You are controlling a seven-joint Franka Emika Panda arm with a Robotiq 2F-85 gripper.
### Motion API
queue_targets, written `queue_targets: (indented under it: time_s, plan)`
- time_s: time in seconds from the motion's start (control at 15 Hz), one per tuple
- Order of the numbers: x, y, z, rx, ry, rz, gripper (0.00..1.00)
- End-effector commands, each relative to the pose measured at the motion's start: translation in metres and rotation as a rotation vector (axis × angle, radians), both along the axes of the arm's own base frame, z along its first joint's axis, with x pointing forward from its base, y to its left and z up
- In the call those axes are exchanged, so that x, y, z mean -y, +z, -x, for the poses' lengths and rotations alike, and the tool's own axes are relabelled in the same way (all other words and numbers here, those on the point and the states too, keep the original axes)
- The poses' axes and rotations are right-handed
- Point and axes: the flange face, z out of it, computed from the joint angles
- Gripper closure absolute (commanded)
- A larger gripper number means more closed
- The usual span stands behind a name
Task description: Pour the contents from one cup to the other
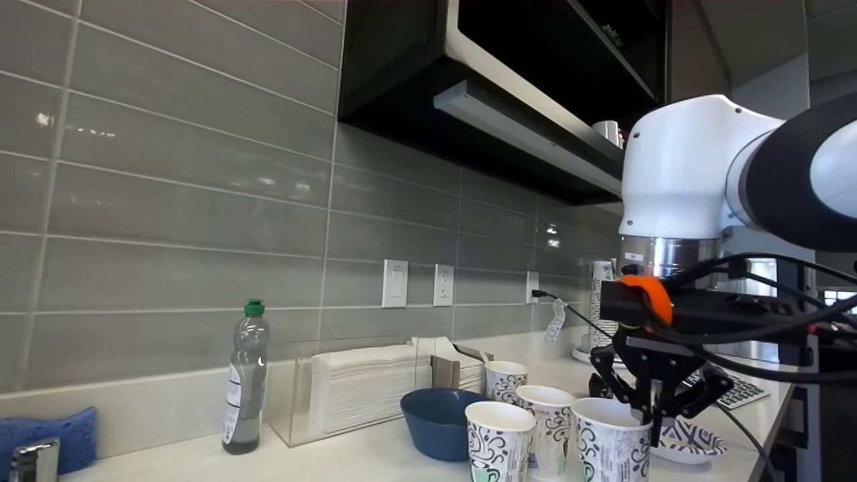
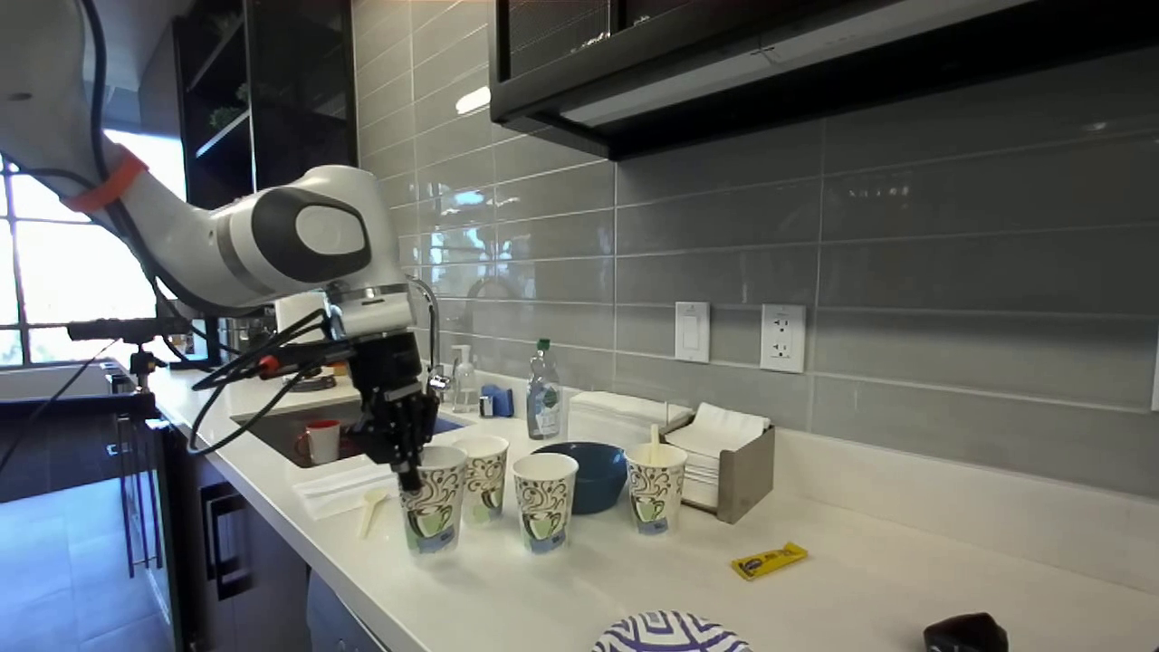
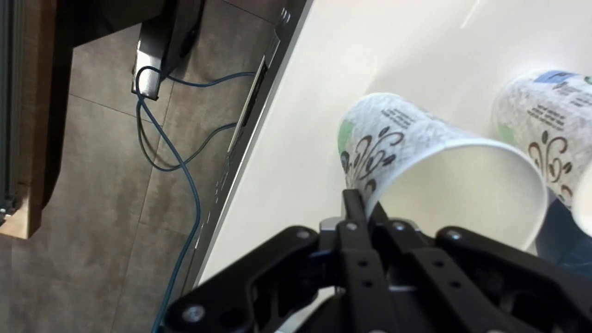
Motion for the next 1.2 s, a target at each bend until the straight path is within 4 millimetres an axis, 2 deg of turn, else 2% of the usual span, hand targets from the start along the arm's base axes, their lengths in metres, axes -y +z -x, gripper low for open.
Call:
queue_targets:
  time_s: [0.0,0.53,0.6,0.67,0.8,1.13]
  plan:
    - [0.009,-0.005,-0.006,-0.016,0.005,-0.049,0.99]
    - [0.016,-0.021,-0.008,-0.07,0.023,-0.051,0.99]
    - [0.016,-0.023,-0.008,-0.075,0.021,-0.047,0.92]
    - [0.015,-0.023,-0.008,-0.075,0.023,-0.042,0.71]
    - [0.013,-0.021,-0.007,-0.073,0.021,-0.033,0.67]
    - [0.006,-0.01,0.001,-0.062,0.008,-0.002,0.34]
